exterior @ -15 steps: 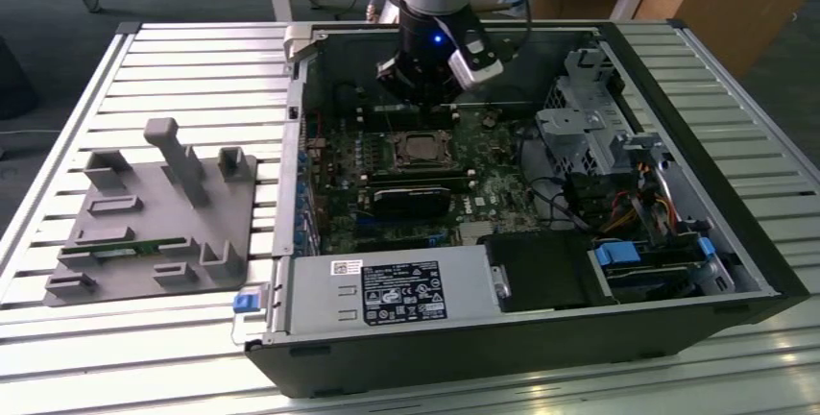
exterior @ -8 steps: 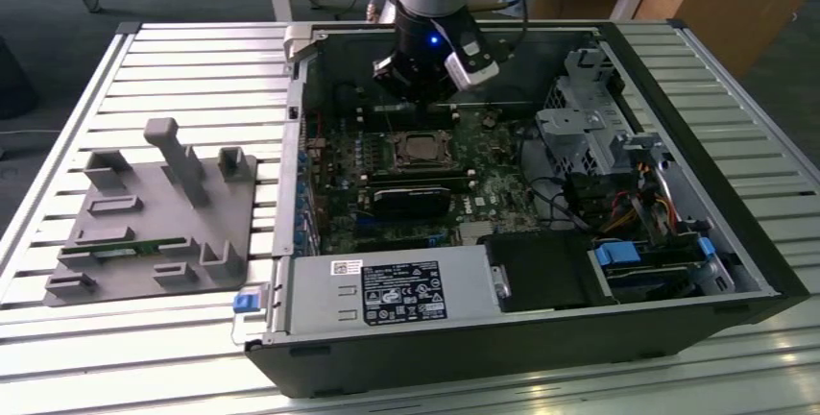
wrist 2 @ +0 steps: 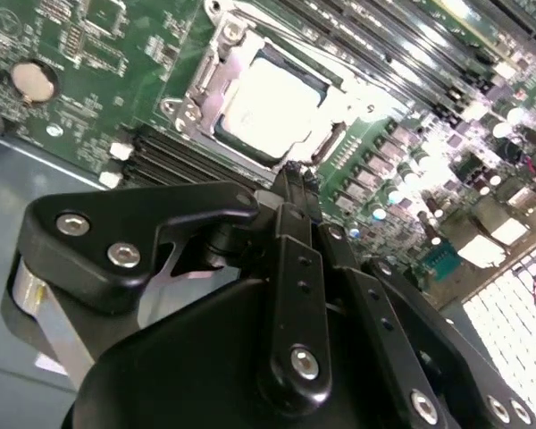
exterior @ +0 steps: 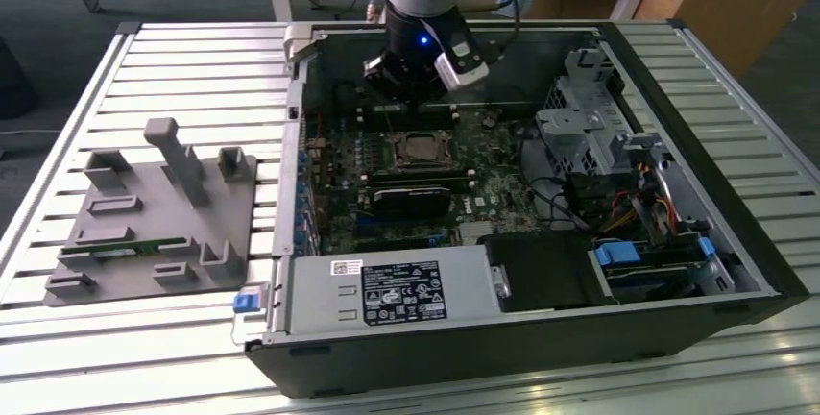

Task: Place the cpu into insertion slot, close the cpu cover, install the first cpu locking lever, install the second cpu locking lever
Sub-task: 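Install the first cpu locking lever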

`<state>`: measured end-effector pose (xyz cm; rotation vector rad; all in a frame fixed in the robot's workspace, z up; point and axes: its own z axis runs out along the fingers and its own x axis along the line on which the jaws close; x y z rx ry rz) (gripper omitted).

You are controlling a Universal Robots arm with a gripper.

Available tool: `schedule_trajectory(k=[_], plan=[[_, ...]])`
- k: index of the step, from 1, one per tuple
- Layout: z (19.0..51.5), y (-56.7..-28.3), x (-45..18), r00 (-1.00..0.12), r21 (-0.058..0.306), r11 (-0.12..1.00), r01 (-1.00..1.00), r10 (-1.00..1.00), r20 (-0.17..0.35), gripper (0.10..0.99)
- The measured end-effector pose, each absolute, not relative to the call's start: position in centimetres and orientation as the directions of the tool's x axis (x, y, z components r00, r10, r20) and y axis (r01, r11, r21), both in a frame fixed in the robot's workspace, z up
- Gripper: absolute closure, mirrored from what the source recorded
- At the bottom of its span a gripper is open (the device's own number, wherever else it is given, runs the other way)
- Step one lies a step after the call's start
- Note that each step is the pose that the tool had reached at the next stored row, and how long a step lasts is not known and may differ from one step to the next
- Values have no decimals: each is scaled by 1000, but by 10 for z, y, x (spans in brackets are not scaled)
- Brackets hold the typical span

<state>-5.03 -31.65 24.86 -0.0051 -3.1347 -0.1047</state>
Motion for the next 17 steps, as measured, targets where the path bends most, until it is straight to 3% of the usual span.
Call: schedule_trajectory(k=[17], plan=[[248, -316, -92, -1000, 67, 998, 4, 3, 5, 980]])
